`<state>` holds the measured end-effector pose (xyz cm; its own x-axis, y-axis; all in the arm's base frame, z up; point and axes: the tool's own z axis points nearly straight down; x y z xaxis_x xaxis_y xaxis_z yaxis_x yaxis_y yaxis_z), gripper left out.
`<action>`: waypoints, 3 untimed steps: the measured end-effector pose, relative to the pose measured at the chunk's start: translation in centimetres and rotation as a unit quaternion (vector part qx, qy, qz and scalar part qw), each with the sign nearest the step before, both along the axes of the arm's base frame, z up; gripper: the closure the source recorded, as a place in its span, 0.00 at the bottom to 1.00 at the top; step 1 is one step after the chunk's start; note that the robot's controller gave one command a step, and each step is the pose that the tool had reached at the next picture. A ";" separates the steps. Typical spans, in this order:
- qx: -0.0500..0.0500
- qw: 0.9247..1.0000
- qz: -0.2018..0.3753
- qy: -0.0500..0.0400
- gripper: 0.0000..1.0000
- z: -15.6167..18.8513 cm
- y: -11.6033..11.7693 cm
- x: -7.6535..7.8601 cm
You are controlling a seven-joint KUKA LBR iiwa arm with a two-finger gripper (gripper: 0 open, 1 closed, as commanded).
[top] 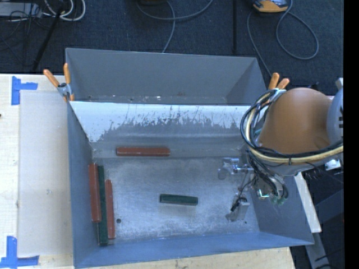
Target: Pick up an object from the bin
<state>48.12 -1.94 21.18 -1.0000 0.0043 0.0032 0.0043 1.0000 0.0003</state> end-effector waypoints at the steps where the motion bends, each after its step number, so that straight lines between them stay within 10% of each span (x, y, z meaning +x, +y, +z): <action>1: 0.001 0.992 0.127 0.001 0.00 -12.6 4.5 4.1; 2: 0.000 0.992 0.127 -0.001 1.00 -12.3 4.4 4.2; 3: 0.000 0.992 0.127 -0.001 0.00 -12.3 4.4 4.2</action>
Offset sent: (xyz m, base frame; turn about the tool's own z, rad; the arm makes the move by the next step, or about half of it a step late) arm 0.0422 0.0438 -0.1225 -0.2547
